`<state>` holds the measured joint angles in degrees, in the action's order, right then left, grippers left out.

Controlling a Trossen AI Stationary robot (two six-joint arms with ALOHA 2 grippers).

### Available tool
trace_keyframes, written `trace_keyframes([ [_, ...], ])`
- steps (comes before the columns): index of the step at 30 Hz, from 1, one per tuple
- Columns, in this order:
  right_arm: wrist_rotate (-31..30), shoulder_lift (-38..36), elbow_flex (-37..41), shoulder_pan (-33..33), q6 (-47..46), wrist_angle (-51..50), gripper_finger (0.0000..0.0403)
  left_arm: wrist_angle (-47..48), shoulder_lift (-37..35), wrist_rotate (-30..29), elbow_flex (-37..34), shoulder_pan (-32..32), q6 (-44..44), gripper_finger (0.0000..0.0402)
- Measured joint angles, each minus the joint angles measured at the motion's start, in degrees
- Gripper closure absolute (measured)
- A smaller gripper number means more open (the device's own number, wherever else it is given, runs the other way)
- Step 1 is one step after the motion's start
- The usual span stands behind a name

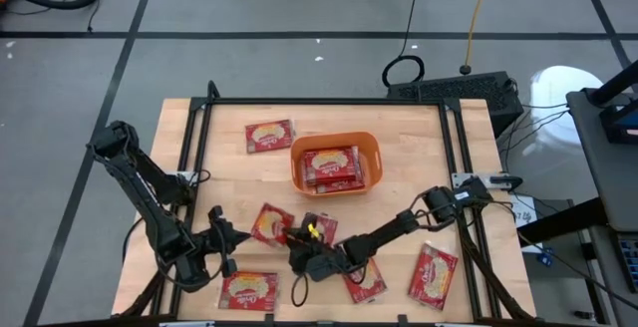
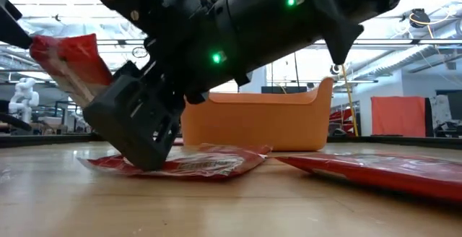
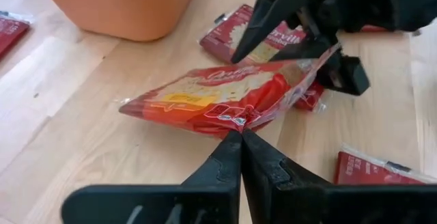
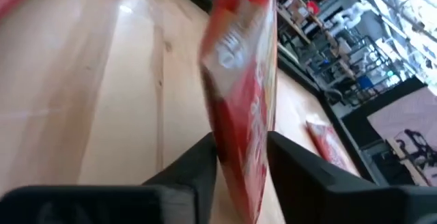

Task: Sort popcorn bags into baskets
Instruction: Put the red popcorn bag into the orange bin

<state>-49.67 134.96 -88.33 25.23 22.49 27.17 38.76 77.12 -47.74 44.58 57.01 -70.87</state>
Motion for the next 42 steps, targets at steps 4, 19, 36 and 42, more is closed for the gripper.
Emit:
trace_keyframes([
  [4, 0.36, 0.00, 0.00, 0.32, 2.12, 2.18, 0.0339, -0.02, 0.00, 1.77, 0.00, 0.04, 1.63, 0.0384],
  [19, 3.49, -3.24, 0.09, 0.26, -0.42, -4.29, 0.0383, 3.89, 0.00, 6.66, 4.15, -0.53, 18.33, 0.0234],
  [36, 15.89, -12.74, 0.00, -0.96, -14.39, -20.54, 0.0385, -10.63, 4.74, 3.50, 9.64, -11.05, 46.55, 0.0097],
  [42, 15.94, -12.66, 0.01, -1.33, -17.28, -21.42, 0.0385, -12.03, 10.18, 12.37, 9.62, -15.83, 46.74, 0.0152],
])
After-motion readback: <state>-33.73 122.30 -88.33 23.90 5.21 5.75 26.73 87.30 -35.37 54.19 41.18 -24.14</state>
